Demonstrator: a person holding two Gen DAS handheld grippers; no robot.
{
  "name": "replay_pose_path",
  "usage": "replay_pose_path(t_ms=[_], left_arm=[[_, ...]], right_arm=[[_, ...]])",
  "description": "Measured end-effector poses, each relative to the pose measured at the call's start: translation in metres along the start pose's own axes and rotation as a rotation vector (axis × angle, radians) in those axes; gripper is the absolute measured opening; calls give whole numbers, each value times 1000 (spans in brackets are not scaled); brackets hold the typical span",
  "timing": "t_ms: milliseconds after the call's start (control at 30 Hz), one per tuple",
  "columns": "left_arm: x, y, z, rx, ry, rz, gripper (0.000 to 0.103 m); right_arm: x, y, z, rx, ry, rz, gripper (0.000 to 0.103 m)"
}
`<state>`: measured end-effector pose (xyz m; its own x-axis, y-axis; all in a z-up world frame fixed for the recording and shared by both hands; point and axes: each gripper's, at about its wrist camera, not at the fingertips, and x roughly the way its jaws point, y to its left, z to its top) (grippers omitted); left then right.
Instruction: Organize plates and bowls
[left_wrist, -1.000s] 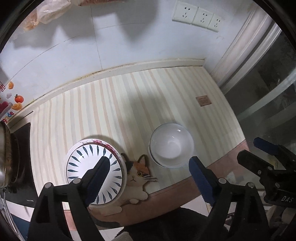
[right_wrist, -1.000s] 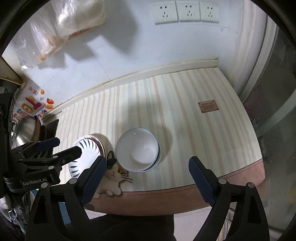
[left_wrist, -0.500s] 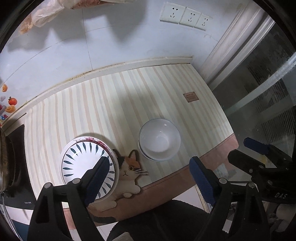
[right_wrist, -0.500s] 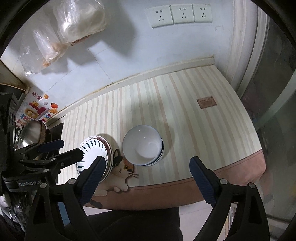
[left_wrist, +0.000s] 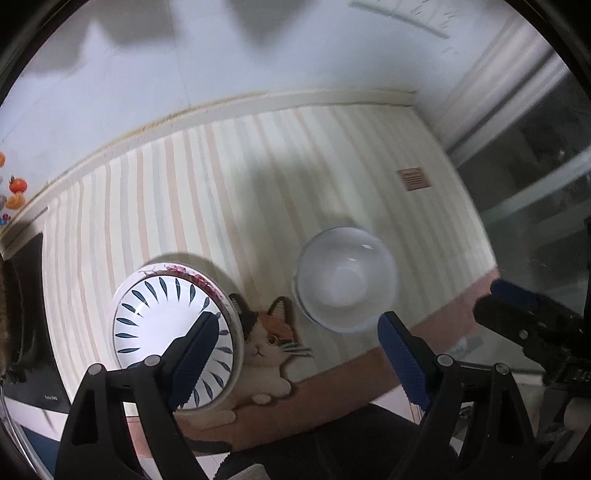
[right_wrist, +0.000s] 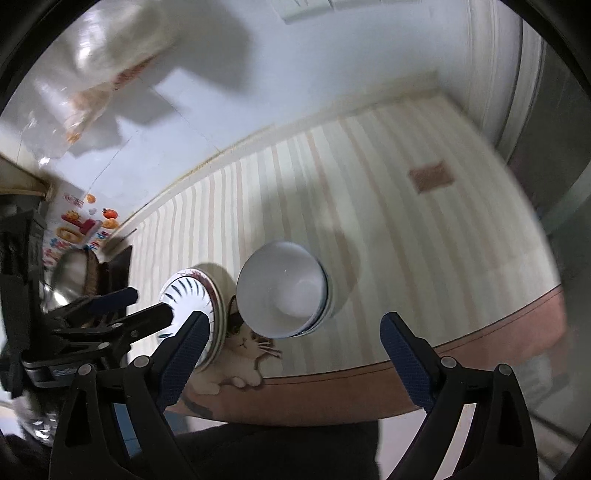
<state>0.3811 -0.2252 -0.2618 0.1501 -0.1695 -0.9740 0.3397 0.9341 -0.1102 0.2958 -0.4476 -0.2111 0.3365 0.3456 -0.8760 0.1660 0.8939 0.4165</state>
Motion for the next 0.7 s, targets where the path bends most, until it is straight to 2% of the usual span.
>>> replay_pose_path(t_ms=[67, 167, 233, 367, 533, 633, 667, 700], left_arm=[[29, 8, 7, -33, 57, 10, 88], [68, 15, 13, -65, 137, -15, 88], [89, 20, 17, -86, 184, -22, 88], [129, 26, 24, -151, 267, -102, 88], [157, 25, 29, -192, 310, -196, 87], [165, 24, 31, -223, 316, -249, 72], [168, 24, 31, -228, 325, -262, 64], [170, 24, 32, -227, 332, -265, 60]], right_arm=[[28, -16, 5, 34, 43, 47, 96], [67, -36, 9, 62, 82, 93, 96], [92, -48, 11, 85, 101, 100, 96], [141, -68, 14, 129, 168, 139, 96], [188, -81, 16, 151, 252, 233, 96], [205, -80, 15, 136, 291, 267, 95], [211, -78, 15, 126, 307, 275, 93], [217, -77, 15, 126, 319, 281, 84]])
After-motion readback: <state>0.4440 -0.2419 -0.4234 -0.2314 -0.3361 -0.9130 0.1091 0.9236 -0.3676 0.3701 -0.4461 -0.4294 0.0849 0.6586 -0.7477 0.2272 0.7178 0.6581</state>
